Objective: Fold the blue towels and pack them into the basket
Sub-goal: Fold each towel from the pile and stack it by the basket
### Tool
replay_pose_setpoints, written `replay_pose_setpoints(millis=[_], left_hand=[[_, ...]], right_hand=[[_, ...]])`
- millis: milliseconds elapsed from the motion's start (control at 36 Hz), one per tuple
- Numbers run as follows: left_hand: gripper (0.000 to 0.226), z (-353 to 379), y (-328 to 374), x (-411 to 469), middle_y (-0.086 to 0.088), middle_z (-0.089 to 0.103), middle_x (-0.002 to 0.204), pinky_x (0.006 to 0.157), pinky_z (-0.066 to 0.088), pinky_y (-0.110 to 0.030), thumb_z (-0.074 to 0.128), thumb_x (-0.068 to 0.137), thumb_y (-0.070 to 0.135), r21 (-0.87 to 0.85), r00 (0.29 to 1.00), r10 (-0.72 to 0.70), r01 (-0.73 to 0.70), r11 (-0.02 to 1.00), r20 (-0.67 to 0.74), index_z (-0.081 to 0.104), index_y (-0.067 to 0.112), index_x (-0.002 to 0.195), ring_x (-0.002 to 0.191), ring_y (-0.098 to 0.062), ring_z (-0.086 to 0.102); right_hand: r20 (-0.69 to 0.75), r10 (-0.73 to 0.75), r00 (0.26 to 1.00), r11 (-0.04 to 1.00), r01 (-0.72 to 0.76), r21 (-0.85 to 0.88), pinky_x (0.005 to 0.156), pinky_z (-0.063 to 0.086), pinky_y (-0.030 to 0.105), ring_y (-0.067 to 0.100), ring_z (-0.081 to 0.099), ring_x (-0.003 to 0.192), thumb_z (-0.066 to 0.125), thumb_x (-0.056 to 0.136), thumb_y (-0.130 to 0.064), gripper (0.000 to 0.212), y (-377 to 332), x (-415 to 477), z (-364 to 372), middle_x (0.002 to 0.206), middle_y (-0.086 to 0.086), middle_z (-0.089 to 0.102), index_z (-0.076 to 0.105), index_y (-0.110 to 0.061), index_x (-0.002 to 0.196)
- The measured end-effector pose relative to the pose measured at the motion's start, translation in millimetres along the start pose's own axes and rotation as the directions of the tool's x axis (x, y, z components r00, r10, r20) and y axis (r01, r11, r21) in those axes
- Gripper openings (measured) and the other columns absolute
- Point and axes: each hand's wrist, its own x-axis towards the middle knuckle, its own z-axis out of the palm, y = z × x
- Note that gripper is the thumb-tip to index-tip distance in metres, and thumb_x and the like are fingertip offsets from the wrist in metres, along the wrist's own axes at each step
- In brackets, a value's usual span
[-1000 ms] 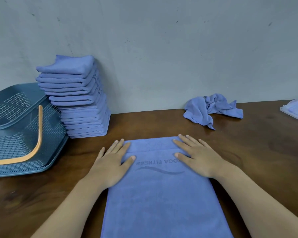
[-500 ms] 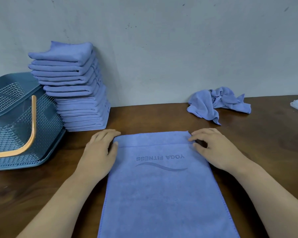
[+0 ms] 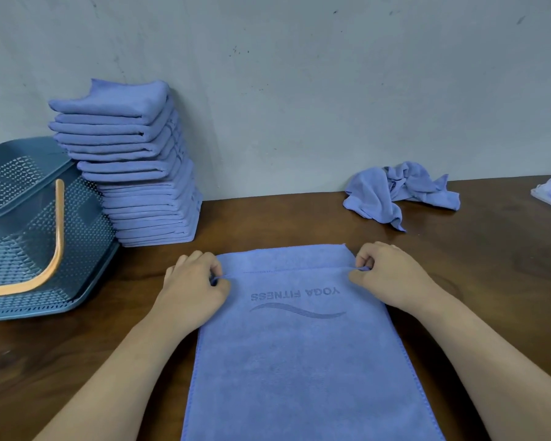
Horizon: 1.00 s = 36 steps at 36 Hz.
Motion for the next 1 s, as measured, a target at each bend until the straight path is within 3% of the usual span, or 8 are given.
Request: replay_pose_setpoints(millis=[139,278,361,500,611,722,861,1000], left_hand=[[0.019,-6,-2,-11,0.006,0.056,0.078,0.078,0.039,-0.031,0.063,0.089,0.014,-0.187,0.996,0.055,-0.067,0.980,-0.066,0.054,0.028,0.080,0.082,-0.008,0.051],[0.014,-14,1,-17,-0.015,0.056,0.079,0.063,0.036,-0.035,0.056,0.082,0.024,-0.604,0.987,-0.010,-0.089,0.792,-0.159,0.058,0.017,0.094,0.066,-0.031,0.044],[0.015,-9,2,-10,-0.006,0.065,0.082,0.064,0.039,-0.035,0.060,0.093,0.034,-0.676,0.976,-0.100,-0.059,0.735,-0.194,0.060,0.026,0.106,0.064,-0.016,0.049],[0.022,10,-13,-2,0.018,0.070,0.099,0.069,0.044,-0.031,0.052,0.109,0.034,-0.466,0.986,-0.119,0.050,0.883,-0.119,0.050,0.045,0.128,0.082,0.000,0.064],[0.027,12,-14,-5,0.014,0.067,0.086,0.062,0.047,-0.031,0.055,0.105,0.028,-0.421,0.995,-0.082,0.048,0.906,-0.065,0.054,0.048,0.123,0.068,-0.008,0.061],[0.027,10,-11,-10,0.027,0.060,0.079,0.059,0.042,-0.012,0.060,0.100,0.015,-0.336,0.996,-0.022,-0.007,0.942,-0.082,0.064,0.042,0.105,0.066,-0.004,0.057],[0.033,4,-7,-7,0.032,0.063,0.107,0.078,0.041,-0.008,0.060,0.102,0.014,-0.325,0.980,-0.017,-0.050,0.944,-0.201,0.069,0.041,0.118,0.093,0.008,0.057],[0.043,7,-11,-3,0.016,0.051,0.154,0.122,0.032,-0.041,0.049,0.109,0.035,-0.017,1.000,0.012,-0.012,1.000,0.022,0.054,0.036,0.151,0.143,-0.013,0.042]], right_hand=[[0.021,-0.011,1.000,0.991,0.008,0.133,0.064,0.045,0.027,0.006,0.062,0.072,0.070,0.085,-0.024,0.012,6,-8,-11,0.079,-0.012,0.068,0.062,-0.032,0.084],[-0.034,-0.139,0.990,0.879,0.139,0.456,0.068,0.041,0.034,0.010,0.051,0.068,0.065,0.090,-0.015,0.011,7,-12,-29,0.076,-0.006,0.061,0.061,-0.025,0.093],[-0.179,-0.098,0.979,0.819,0.181,0.544,0.065,0.036,0.033,0.013,0.048,0.067,0.066,0.093,-0.023,0.005,0,1,-24,0.076,0.002,0.060,0.061,-0.023,0.094],[-0.180,-0.036,0.983,0.874,0.119,0.471,0.064,0.041,0.024,0.001,0.057,0.067,0.068,0.099,-0.018,0.015,-5,20,14,0.082,-0.020,0.068,0.068,-0.032,0.093],[-0.138,-0.084,0.987,0.931,0.127,0.343,0.059,0.042,0.012,0.003,0.053,0.058,0.069,0.095,-0.017,0.018,2,15,26,0.066,-0.017,0.064,0.073,-0.034,0.092],[-0.156,-0.078,0.985,0.947,0.122,0.297,0.075,0.049,0.012,0.002,0.067,0.082,0.072,0.093,-0.007,0.033,0,12,28,0.090,-0.017,0.073,0.078,-0.039,0.090],[-0.270,-0.090,0.959,0.928,0.179,0.326,0.067,0.042,0.004,-0.007,0.061,0.072,0.063,0.097,0.002,0.033,-3,7,28,0.083,-0.030,0.066,0.081,-0.024,0.105],[-0.197,-0.106,0.975,0.968,0.147,0.205,0.072,0.041,0.005,-0.006,0.058,0.084,0.062,0.099,-0.002,0.033,-6,8,28,0.096,-0.013,0.063,0.077,-0.023,0.119]])
